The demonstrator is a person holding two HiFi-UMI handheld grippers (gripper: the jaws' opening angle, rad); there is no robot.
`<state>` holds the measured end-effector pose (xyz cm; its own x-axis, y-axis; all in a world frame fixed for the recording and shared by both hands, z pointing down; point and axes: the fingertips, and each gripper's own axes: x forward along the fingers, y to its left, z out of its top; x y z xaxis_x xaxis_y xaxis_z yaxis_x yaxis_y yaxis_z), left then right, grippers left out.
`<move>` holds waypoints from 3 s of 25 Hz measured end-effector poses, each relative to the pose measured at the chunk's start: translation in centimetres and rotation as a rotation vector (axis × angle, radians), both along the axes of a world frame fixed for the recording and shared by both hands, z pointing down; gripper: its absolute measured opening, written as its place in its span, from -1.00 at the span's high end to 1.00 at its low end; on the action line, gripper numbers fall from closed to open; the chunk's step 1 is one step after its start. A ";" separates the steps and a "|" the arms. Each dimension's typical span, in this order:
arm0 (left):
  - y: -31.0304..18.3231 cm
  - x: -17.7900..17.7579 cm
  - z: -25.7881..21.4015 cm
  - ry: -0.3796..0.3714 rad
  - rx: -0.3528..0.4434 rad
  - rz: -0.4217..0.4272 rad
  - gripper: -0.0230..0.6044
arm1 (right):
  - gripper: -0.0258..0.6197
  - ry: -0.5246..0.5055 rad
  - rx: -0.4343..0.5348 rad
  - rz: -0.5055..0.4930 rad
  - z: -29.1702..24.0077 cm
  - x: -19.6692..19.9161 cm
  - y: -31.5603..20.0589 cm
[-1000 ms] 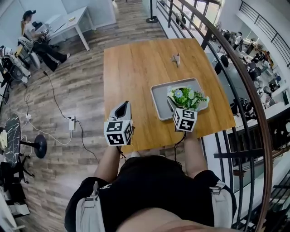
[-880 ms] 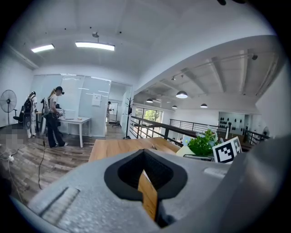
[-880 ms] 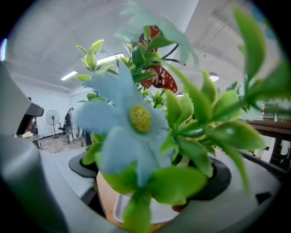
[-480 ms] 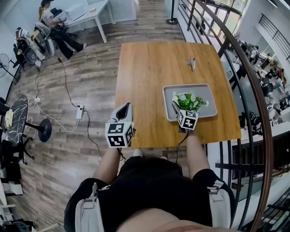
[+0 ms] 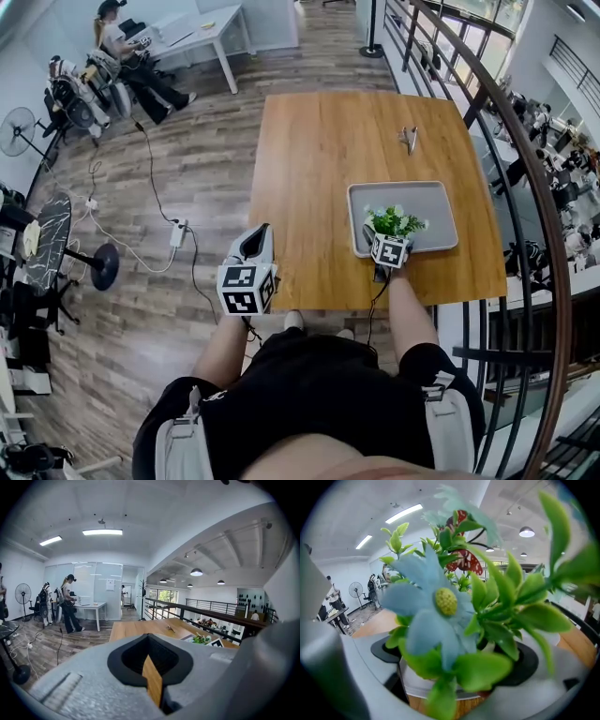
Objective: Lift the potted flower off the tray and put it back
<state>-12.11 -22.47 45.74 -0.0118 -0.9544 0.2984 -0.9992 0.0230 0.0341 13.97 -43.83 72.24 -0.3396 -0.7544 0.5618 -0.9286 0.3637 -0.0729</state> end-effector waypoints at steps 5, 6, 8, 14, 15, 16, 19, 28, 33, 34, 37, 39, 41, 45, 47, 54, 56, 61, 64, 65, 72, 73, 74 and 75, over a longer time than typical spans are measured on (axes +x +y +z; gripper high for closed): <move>0.3 0.1 0.4 -0.007 -0.008 0.002 0.89 | -0.87 0.046 -0.025 -0.010 1.3 -0.2 -0.3; 0.3 0.0 0.5 -0.004 -0.007 0.000 0.89 | -0.87 0.062 -0.030 -0.025 1.3 -0.5 -0.4; 0.1 0.0 0.5 0.004 -0.004 0.001 0.89 | -0.87 0.087 -0.039 -0.068 1.7 -1.1 -0.5; -1.3 0.7 0.7 0.018 -0.001 0.039 0.89 | -0.88 0.108 -0.043 -0.092 1.5 -1.7 -0.8; -1.5 0.9 0.6 0.018 0.002 0.049 0.89 | -0.88 0.111 -0.039 -0.086 1.3 -1.6 -0.8; -1.7 1.2 0.5 0.020 0.005 0.059 0.89 | -0.88 0.108 -0.033 -0.081 1.0 -1.4 -0.6; -2.3 1.6 0.5 0.026 0.009 0.087 0.89 | -0.88 0.081 -0.008 -0.073 -0.2 -1.1 -0.1; -5.4 4.8 0.6 0.057 0.019 0.220 0.89 | -0.88 -0.030 0.222 0.007 -9.7 1.5 1.5; -7.6 8.1 0.6 0.075 0.023 0.319 0.89 | -0.86 -0.099 0.388 0.029 -18.3 2.9 3.0; -8.0 8.9 0.6 0.079 0.025 0.339 0.89 | -0.83 -0.115 0.426 0.042 -20.0 3.4 3.6; -8.9 11.0 0.4 0.089 0.033 0.401 0.89 | -0.24 -0.137 0.552 0.111 -24.6 5.3 5.6; -9.4 12.4 0.2 0.095 0.035 0.441 0.89 | 0.26 -0.108 0.624 0.193 -27.1 7.0 7.0; -9.9 13.9 0.0 0.099 0.035 0.480 0.89 | 0.78 -0.085 0.674 0.271 -29.1 8.8 8.4; -10.5 16.6 -0.2 0.104 0.040 0.547 0.89 | 0.93 -0.110 0.684 0.271 -30.6 10.1 10.7; -10.8 17.8 -0.3 0.104 0.046 0.579 0.89 | 0.94 -0.100 0.679 0.290 -30.6 10.7 11.5; -11.2 20.6 -0.7 0.095 0.050 0.653 0.89 | 0.94 -0.056 0.677 0.347 -30.7 11.8 13.0; -11.1 20.9 -0.8 0.096 0.054 0.663 0.89 | 0.94 -0.049 0.673 0.355 -30.6 12.0 13.2; -11.0 20.9 -0.8 0.095 0.054 0.668 0.89 | 0.93 -0.052 0.665 0.356 -30.5 11.9 13.7; -11.0 20.9 -0.6 0.090 0.053 0.668 0.89 | 0.93 -0.059 0.662 0.355 -30.4 12.0 13.7; -11.0 20.9 -0.6 0.088 0.053 0.668 0.89 | 0.93 -0.063 0.660 0.356 -30.3 12.1 13.6; -10.9 20.2 -0.7 0.090 0.054 0.658 0.89 | 0.93 -0.076 0.663 0.350 -30.5 11.5 13.3; -10.9 20.1 -0.7 0.090 0.054 0.657 0.89 | 0.93 -0.077 0.665 0.349 -30.5 11.4 13.3; -10.8 19.9 -0.7 0.090 0.054 0.656 0.89 | 0.93 -0.077 0.666 0.349 -30.5 11.3 13.3; -10.8 19.8 -0.6 0.090 0.054 0.656 0.89 | 0.93 -0.077 0.667 0.348 -30.5 11.1 13.3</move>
